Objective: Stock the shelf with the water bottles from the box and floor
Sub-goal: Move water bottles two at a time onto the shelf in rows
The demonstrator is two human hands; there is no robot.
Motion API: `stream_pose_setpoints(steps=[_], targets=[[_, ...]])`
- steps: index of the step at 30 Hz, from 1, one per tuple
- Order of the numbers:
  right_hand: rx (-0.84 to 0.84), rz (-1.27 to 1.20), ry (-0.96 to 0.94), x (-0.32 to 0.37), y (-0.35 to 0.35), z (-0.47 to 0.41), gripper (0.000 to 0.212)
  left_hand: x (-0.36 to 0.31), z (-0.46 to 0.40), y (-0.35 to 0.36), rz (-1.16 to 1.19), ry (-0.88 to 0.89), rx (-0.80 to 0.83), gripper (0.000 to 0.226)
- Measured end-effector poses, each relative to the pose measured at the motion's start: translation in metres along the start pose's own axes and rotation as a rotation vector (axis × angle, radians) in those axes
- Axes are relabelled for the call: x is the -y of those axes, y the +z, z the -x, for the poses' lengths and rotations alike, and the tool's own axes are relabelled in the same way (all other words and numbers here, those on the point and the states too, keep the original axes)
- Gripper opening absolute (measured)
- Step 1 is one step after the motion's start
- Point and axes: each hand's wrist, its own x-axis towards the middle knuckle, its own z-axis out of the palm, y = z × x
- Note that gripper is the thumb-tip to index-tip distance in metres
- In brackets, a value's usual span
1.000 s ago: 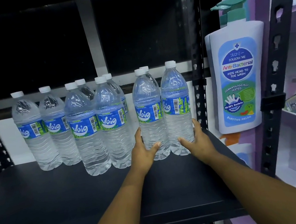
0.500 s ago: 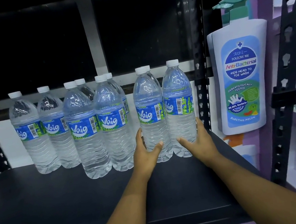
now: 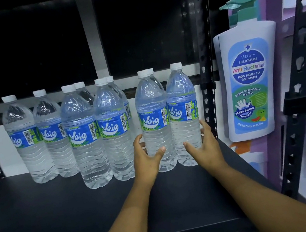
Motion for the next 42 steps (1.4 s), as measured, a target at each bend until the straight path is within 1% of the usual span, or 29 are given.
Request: stream_pose_setpoints(steps=[2,6,8,11,14,17,19,22,25,28,32,36,42], targets=[[0.003,-0.006,0.004,-0.001,0.0003,0.0004,0.084,-0.0005,0.0001,0.0007,-0.006,-0.025,0.002,0.084],[0.018,0.062,0.003,-0.0029,0.0056,0.0012,0.109,-0.0008,0.0033,0.0037,0.09,-0.038,0.088,0.081],[0.027,0.098,0.007,-0.0031,0.0065,0.0011,0.114,-0.001,0.0042,0.0036,0.108,-0.043,0.105,0.081],[0.036,0.132,-0.002,-0.0058,0.0037,0.0005,0.108,-0.0002,0.0054,0.0026,0.057,-0.017,0.097,0.082],[0.057,0.092,0.022,-0.0071,0.0018,0.0023,0.098,0.0009,0.0033,0.0025,-0.019,-0.018,0.043,0.091],[0.058,0.072,0.013,-0.0046,0.0021,0.0035,0.099,-0.0006,0.0046,0.003,-0.025,-0.031,0.04,0.098],[0.052,0.091,-0.006,-0.0046,0.003,0.0027,0.106,-0.0018,0.0061,0.0042,0.022,-0.042,0.058,0.095],[0.044,0.122,-0.019,-0.0045,0.0036,0.0019,0.115,-0.001,0.0058,0.0043,0.083,-0.039,0.089,0.084],[0.064,0.157,-0.039,-0.0052,0.0025,0.0014,0.107,0.0018,0.0047,0.0022,0.047,0.008,0.082,0.077],[0.076,0.13,-0.021,-0.0076,0.0016,0.0005,0.099,0.004,0.0033,0.0004,-0.001,0.036,0.046,0.082],[0.072,0.107,-0.031,-0.0059,0.002,0.0021,0.101,0.0025,0.0049,0.0017,0.009,0.003,0.042,0.09],[0.041,0.15,-0.063,-0.0036,0.0019,0.0027,0.107,0.0011,0.0067,0.0031,0.062,0.029,0.06,0.082],[0.075,0.157,-0.029,-0.0073,0.0017,0.0006,0.097,0.002,0.005,-0.003,0.089,0.043,0.067,0.079]])
